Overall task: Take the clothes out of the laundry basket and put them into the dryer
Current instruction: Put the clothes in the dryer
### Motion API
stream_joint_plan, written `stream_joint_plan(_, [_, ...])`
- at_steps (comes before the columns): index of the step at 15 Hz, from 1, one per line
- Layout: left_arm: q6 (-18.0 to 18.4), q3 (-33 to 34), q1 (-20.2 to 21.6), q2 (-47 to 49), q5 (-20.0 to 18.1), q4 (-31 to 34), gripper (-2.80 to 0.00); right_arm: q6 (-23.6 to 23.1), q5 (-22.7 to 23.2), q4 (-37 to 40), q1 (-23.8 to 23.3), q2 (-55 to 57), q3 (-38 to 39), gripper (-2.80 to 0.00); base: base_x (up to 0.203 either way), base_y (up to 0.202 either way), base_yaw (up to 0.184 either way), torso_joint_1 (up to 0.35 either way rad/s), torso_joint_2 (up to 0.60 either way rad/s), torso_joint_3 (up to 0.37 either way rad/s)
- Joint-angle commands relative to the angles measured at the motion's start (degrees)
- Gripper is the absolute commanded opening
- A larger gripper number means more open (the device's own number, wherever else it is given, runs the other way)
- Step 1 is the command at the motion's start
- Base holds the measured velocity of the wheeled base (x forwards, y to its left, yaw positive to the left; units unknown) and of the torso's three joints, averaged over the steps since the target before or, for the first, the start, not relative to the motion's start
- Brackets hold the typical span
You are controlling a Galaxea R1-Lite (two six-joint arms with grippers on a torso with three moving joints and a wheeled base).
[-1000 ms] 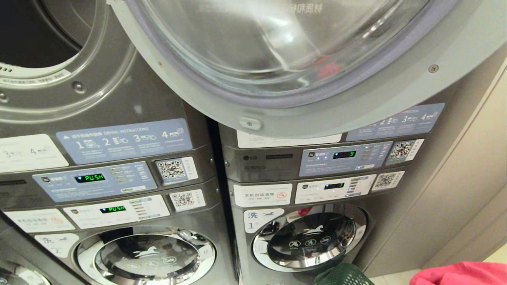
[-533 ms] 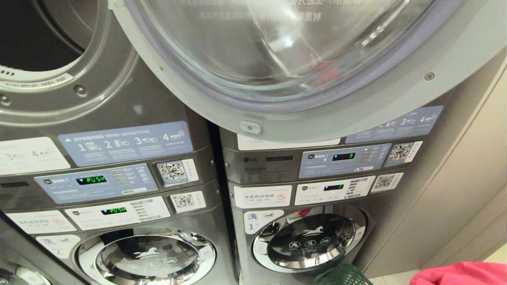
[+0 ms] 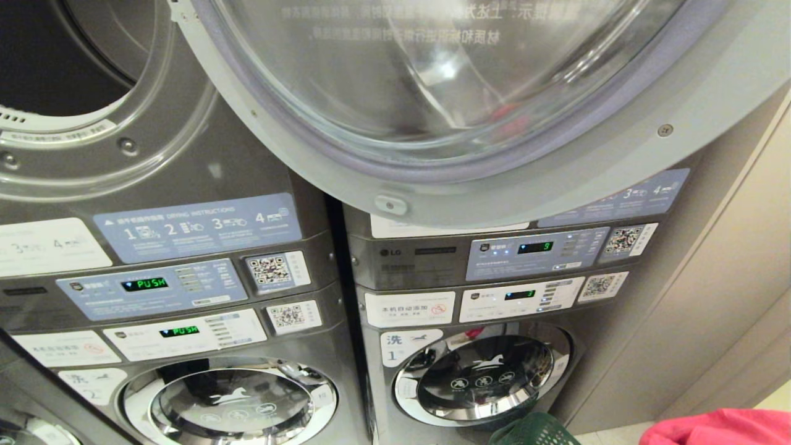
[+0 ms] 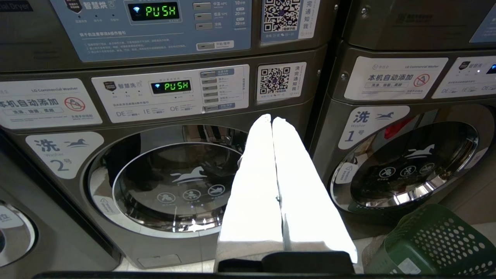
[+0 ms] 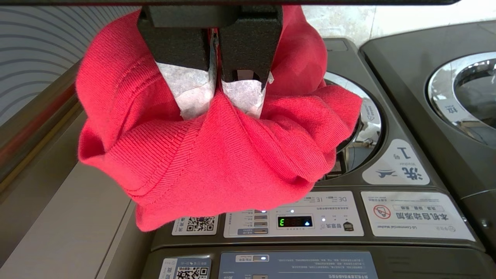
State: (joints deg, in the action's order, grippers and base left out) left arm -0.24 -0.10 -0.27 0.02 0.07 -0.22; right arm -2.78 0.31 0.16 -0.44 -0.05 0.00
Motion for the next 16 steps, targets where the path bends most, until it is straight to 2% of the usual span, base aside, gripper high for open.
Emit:
stream_joint_plan(1, [-0.03,0.01,0.0,-0.11,0.01,-0.04,-2.8,-0.03,0.04,0.01,0.0,0.05,0.0,-2.8,0.0,0.0,0.0,0.071,-0.14,-0.071])
stream_joint_plan(10, [-0.03,0.01,0.0,-0.11,0.01,-0.04,-2.8,0.23,0.03,0.01,0.0,-0.04,0.0,-2.8,0.0,0.0,0.0,0.042,-0.08,-0.042])
stream_joint_plan(16, [-0.03,0.01,0.0,-0.11,0.01,-0.04,-2.8,0.23,0.04,0.01,0.0,-0.04,0.0,-2.8,0.002,0.159,-0.004,0.004,0.0,0.002])
